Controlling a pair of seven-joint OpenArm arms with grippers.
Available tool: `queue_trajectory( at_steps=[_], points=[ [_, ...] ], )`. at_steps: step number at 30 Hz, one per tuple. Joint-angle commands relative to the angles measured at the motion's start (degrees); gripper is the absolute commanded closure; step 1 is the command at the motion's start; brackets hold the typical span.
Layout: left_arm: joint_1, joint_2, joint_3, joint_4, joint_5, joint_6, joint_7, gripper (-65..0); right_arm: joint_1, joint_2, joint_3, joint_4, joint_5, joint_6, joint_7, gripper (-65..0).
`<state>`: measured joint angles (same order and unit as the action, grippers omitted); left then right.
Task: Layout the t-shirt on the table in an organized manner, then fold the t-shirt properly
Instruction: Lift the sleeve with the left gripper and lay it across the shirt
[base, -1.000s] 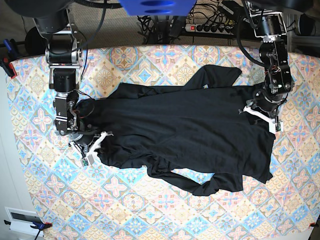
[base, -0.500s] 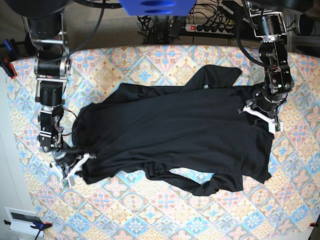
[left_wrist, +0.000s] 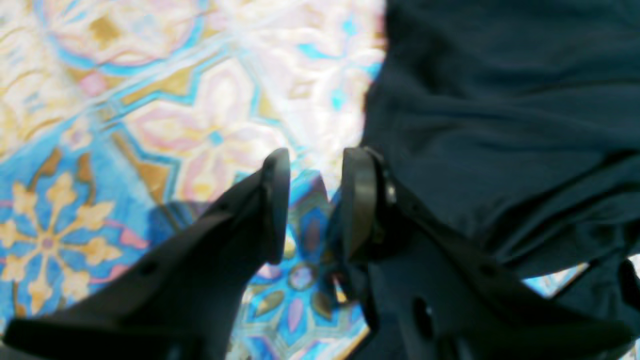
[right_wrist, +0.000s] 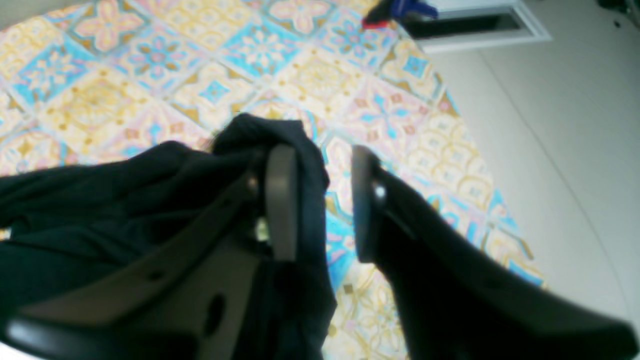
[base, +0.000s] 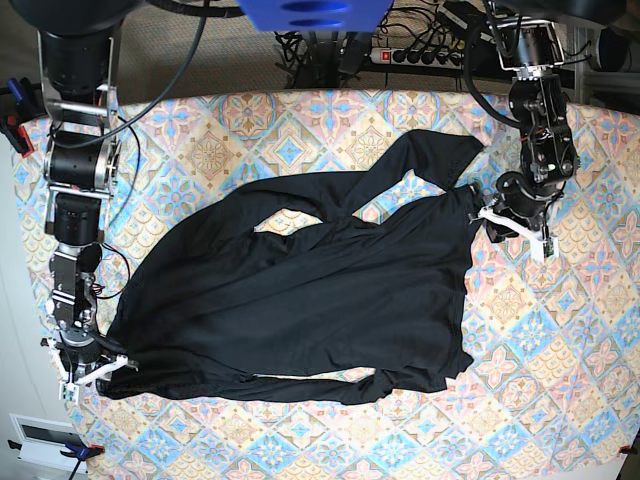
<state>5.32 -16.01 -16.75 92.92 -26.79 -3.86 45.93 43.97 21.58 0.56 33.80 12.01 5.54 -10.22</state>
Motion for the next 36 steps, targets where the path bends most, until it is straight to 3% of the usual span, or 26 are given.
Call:
queue_trajectory(
  at_steps=[1,4,8,11,20,26,34,36],
  points=[
    [-0.1,-0.5,0.0,2.2,-0.4,-0.2,-1.0,-18.1,2.1,0.9,0.1,1.1,0.2,-0.2,1.6,-19.4],
    [1.7,-0.4,0.1,6.5,-0.5,-1.6,1.8,-18.4,-0.9,0.9,0.1,1.2,0.2,-0.2,1.6,-19.8],
    [3.7,-0.4,0.2,13.3,-0.5,-8.0,9.8,-18.2,-7.6,0.9,0.1,8.0,0.3,-0.2,1.6,-19.6],
    [5.4,-0.5,0.2,16.4,-0.5,-10.0,13.9,-18.2,-12.4,0.9,0.5,14.7,0.3,-0.2,0.2,-19.6],
    [7.4,-3.1,8.4,15.4,0.2,-9.8,16.1,-18.2,-23.8,0.9,0.5,31.4,0.5,-0.2,-6.4,-19.6],
    [5.2,-3.0,8.9,10.2,0.3,-9.7,16.0,-18.2,-29.2,0.9,0.7,37.4,0.6,-0.2,-8.5,-19.6],
    [5.0,-3.5,11.6,8.3,0.3,-9.7,17.1,-17.0,-35.6,0.8,7.9,43.4,0.6,0.0,-14.2,-19.6],
    [4.9,-6.0,15.1,8.2,0.3,-9.7,19.2,-13.2,-37.0,0.8,8.3,44.6,0.6,0.0,-14.4,-19.6]
  ],
)
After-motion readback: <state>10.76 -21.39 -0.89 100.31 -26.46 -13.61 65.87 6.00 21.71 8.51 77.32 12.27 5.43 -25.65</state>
